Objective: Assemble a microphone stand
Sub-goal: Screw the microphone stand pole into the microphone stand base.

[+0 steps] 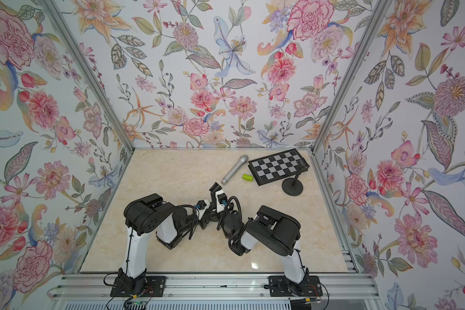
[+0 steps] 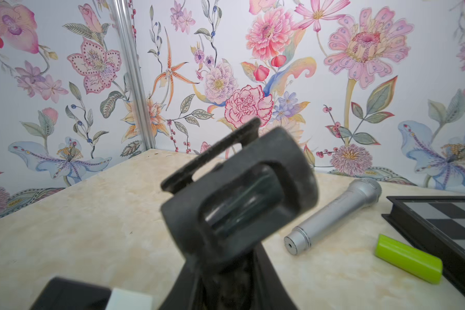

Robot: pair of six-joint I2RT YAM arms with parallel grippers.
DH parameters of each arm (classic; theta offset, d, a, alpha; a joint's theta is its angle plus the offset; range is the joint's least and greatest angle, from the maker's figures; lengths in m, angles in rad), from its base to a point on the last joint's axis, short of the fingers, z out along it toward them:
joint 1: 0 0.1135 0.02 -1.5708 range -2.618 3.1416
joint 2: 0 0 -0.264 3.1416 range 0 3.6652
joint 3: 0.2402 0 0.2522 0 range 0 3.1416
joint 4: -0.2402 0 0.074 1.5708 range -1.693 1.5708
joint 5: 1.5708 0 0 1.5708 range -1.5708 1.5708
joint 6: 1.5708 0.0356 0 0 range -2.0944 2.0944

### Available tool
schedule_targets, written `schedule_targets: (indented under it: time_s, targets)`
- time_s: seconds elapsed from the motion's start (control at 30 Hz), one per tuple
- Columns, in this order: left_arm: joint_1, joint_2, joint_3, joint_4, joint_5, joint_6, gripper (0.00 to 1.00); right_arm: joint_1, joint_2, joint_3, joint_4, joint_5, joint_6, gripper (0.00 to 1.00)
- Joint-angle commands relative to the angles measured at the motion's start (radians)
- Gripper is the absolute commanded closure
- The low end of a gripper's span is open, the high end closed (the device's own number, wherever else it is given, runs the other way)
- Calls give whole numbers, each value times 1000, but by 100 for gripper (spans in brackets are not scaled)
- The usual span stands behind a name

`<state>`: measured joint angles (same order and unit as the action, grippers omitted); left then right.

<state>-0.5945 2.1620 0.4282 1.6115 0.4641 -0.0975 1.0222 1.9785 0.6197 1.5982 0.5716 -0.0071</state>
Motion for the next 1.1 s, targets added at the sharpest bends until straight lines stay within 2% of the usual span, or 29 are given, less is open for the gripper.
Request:
schedule_targets:
  time_s: [0.0, 0.03, 0.07, 0.1, 0.13, 0.23, 0.3, 0.4, 0.5, 0.6, 0.77, 0.87, 0.97, 1.07]
  targets:
    - [9, 117, -53, 227, -72, 1, 69, -14, 5, -56, -29, -119, 55, 83]
    - [9, 123, -48, 226, -66, -2, 69, -47, -20, -78, -32, -248, 43, 66]
    - [9, 128, -41, 226, -58, -3, 69, -78, -42, -99, -34, -363, 28, 55]
    - [10, 128, -35, 227, -54, -3, 69, -120, -68, -126, -30, -506, 10, 46]
    - [11, 123, -33, 227, -52, -1, 69, -165, -90, -144, -30, -641, 1, 42]
    - [10, 116, -48, 226, -66, 3, 69, -305, -117, -147, -50, -1041, 20, 42]
    - [10, 127, -43, 228, -55, -7, 69, -366, -109, -113, -71, -1235, 39, 44]
    - [11, 123, -32, 227, -45, -6, 69, -458, -84, -31, -108, -1438, 75, 46]
    - [12, 113, -48, 228, -64, 1, 69, -491, -53, 67, -179, -1573, 109, 48]
    - [10, 127, -41, 228, -49, -8, 69, -498, -23, 149, -270, -1666, 95, 50]
    - [12, 112, -51, 227, -63, 3, 69, -498, -1, 197, -344, -1704, 100, 58]
    - [12, 131, -37, 228, -42, -9, 69, -502, 11, 210, -362, -1718, 91, 67]
    - [13, 117, -39, 227, -47, -3, 69, -499, 1, 181, -309, -1642, 83, 78]
    - [12, 125, -46, 228, -52, -9, 69, -490, -25, 128, -270, -1455, 52, 100]
